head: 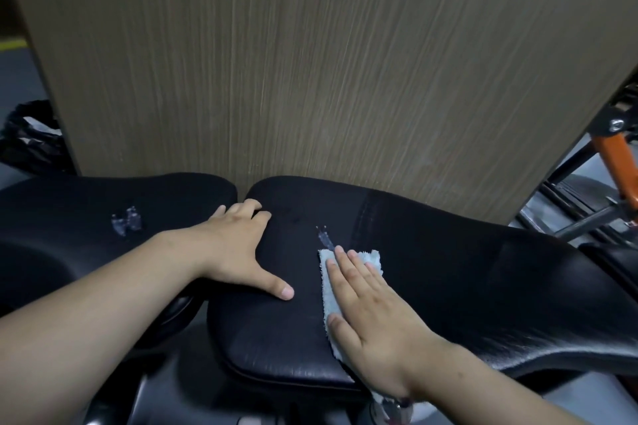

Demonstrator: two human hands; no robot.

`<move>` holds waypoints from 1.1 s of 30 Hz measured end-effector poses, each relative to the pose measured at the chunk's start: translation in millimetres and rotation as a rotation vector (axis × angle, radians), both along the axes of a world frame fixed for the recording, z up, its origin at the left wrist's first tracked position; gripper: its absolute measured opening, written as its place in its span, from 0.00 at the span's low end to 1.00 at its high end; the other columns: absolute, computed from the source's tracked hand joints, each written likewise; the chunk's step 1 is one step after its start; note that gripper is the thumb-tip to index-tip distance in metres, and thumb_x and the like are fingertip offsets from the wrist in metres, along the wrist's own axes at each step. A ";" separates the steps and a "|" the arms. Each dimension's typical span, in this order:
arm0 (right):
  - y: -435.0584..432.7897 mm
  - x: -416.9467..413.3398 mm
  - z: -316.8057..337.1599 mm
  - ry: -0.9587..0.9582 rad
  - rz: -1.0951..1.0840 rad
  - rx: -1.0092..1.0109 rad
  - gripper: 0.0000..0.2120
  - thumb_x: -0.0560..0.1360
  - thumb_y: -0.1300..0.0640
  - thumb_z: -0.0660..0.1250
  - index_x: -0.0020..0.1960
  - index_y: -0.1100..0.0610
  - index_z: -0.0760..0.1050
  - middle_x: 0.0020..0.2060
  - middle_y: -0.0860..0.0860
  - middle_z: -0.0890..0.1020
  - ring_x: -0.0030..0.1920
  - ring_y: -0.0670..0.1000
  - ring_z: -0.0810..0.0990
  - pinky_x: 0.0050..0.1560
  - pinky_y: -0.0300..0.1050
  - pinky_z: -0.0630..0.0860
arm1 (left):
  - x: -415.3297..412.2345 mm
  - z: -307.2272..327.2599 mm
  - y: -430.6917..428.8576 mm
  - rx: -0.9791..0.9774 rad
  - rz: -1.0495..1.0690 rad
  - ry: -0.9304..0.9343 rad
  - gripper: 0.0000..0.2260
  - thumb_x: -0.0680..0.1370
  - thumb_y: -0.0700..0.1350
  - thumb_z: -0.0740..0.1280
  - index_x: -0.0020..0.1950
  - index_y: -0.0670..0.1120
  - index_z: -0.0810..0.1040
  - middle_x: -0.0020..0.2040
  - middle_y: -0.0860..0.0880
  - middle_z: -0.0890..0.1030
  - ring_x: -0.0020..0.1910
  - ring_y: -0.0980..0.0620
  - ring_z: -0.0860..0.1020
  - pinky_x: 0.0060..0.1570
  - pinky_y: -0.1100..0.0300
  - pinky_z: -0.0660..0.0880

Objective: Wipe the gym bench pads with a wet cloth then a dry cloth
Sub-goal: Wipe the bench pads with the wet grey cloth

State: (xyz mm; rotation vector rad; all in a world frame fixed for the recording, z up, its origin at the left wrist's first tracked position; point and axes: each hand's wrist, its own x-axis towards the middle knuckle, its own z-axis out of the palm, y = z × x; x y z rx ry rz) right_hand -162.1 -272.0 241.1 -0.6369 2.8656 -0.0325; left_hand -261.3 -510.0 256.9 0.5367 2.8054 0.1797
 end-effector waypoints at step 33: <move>-20.8 -120.6 0.2 0.031 -0.005 -0.050 0.29 0.84 0.48 0.44 0.79 0.57 0.36 0.78 0.51 0.35 0.77 0.46 0.32 0.72 0.40 0.30 | -1.7 3.7 -2.0 -0.006 -0.021 -0.015 0.62 0.59 0.81 0.64 0.81 0.46 0.48 0.80 0.48 0.48 0.79 0.48 0.47 0.78 0.50 0.48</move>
